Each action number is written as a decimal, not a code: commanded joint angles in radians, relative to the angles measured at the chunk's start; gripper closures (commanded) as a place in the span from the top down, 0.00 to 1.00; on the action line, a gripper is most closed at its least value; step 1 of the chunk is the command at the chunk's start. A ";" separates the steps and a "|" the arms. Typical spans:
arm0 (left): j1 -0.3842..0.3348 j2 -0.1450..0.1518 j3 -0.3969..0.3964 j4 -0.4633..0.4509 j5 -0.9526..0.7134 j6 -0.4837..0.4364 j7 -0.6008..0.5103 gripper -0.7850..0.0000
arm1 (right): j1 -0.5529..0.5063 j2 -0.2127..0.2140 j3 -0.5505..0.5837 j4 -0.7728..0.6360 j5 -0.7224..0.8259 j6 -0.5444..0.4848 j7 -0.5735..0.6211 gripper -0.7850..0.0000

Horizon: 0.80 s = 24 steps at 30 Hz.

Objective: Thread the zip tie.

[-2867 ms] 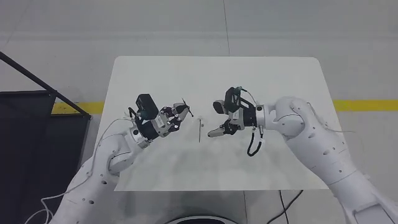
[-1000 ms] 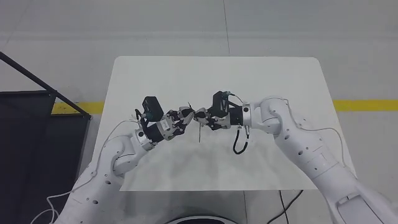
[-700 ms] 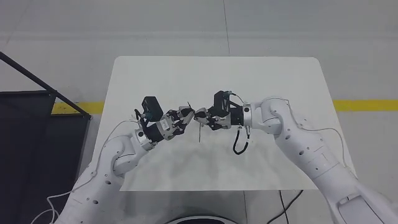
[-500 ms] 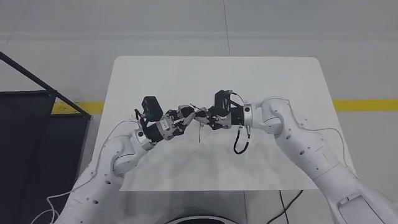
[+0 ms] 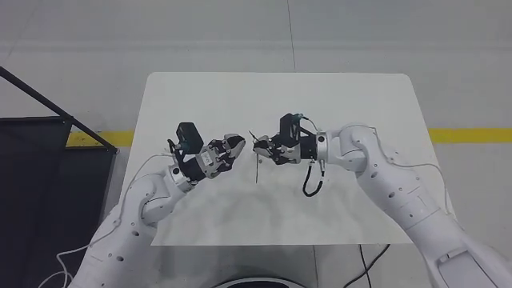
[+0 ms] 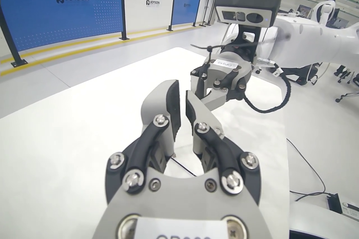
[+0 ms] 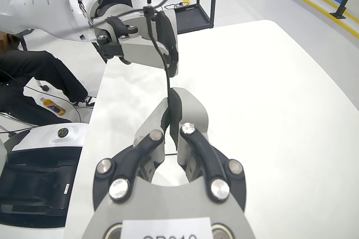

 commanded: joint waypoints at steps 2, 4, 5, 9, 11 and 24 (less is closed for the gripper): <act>0.006 0.001 -0.011 0.006 -0.038 -0.027 -0.003 0.18 | 0.000 0.006 -0.001 -0.007 -0.006 0.000 -0.002 0.00; 0.005 0.003 -0.019 0.013 -0.077 -0.053 -0.013 0.19 | 0.003 0.010 -0.005 -0.015 -0.018 0.000 0.001 0.00; 0.005 0.003 -0.023 0.018 -0.100 -0.069 -0.022 0.18 | 0.005 0.012 -0.008 -0.018 -0.025 0.000 0.001 0.00; -0.005 0.008 -0.032 0.047 -0.240 -0.152 -0.095 0.19 | 0.015 0.024 -0.024 -0.035 -0.060 0.000 0.000 0.00; -0.014 0.011 -0.029 0.070 -0.337 -0.189 -0.161 0.17 | 0.021 0.031 -0.034 -0.046 -0.078 0.000 -0.008 0.00; -0.107 0.050 0.024 0.174 -1.014 -0.224 -0.659 1.00 | 0.078 0.105 -0.194 -0.097 -0.185 0.000 -0.156 0.00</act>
